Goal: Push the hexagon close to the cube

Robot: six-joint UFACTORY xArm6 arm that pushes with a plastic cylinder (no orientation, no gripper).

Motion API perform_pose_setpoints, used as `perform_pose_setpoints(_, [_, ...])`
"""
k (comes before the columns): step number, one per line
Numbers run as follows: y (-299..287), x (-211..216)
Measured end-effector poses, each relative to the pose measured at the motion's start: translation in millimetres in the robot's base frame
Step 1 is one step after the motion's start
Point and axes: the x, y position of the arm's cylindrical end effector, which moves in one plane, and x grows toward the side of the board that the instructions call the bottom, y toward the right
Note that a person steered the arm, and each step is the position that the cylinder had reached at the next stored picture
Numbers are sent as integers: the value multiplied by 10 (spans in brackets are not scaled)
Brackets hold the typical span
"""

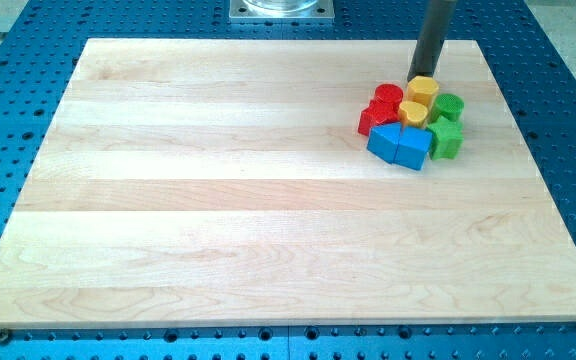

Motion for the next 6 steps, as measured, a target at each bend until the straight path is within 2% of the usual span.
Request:
perform_pose_setpoints(1, [0, 347])
perform_pose_setpoints(2, [-34, 511])
perform_pose_setpoints(4, [-45, 643])
perform_pose_setpoints(6, [-366, 768])
